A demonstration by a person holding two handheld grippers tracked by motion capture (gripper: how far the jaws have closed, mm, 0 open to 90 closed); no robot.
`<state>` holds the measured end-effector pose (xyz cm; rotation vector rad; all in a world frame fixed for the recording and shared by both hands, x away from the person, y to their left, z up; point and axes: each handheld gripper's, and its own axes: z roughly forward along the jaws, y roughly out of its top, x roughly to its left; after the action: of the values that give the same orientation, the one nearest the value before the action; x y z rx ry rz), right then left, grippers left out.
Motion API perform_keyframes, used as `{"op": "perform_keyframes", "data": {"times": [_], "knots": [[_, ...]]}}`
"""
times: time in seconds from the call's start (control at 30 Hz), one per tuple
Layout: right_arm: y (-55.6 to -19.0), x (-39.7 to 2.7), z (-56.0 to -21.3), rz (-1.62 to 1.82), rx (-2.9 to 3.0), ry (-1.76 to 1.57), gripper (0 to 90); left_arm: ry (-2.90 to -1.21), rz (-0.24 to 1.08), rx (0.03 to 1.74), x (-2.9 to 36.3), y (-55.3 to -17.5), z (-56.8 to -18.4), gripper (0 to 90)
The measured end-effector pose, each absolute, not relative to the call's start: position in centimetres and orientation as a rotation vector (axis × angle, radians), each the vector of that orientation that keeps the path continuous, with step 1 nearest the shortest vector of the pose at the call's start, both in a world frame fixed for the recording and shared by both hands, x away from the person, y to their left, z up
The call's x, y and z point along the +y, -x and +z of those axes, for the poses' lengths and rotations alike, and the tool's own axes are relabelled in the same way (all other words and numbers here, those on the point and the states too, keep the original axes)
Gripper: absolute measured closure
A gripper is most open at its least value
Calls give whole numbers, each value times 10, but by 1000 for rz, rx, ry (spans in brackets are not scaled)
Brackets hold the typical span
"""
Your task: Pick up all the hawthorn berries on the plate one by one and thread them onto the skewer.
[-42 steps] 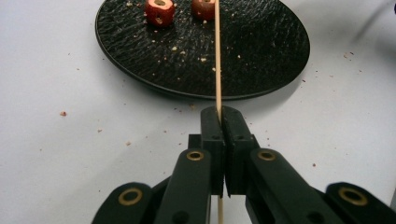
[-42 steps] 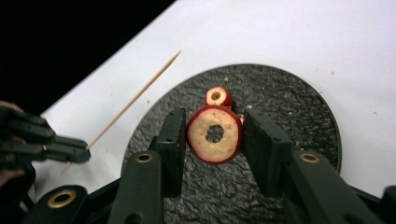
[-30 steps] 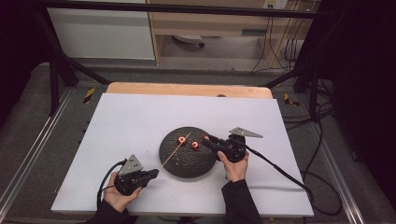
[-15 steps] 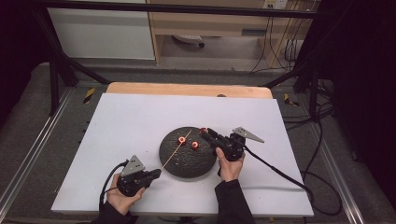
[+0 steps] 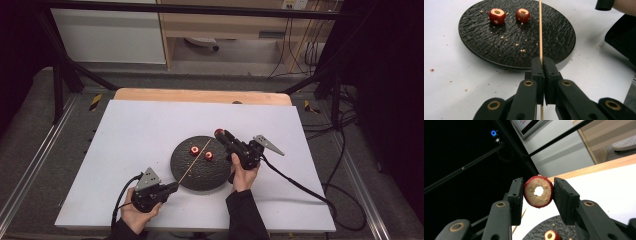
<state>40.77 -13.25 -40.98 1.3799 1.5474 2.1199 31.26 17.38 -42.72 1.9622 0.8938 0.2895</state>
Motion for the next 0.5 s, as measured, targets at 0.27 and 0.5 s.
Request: {"op": "perform_keyframes", "data": {"times": [0.27,0.5], "knots": [[-410,-131,-411,2177,1472,-1400,612,-1941,283,892,164,-312,-425,881],[-410,-131,-410,2232,1424,-1412,612,-1927,281,887,156,-312,-424,881]]}}
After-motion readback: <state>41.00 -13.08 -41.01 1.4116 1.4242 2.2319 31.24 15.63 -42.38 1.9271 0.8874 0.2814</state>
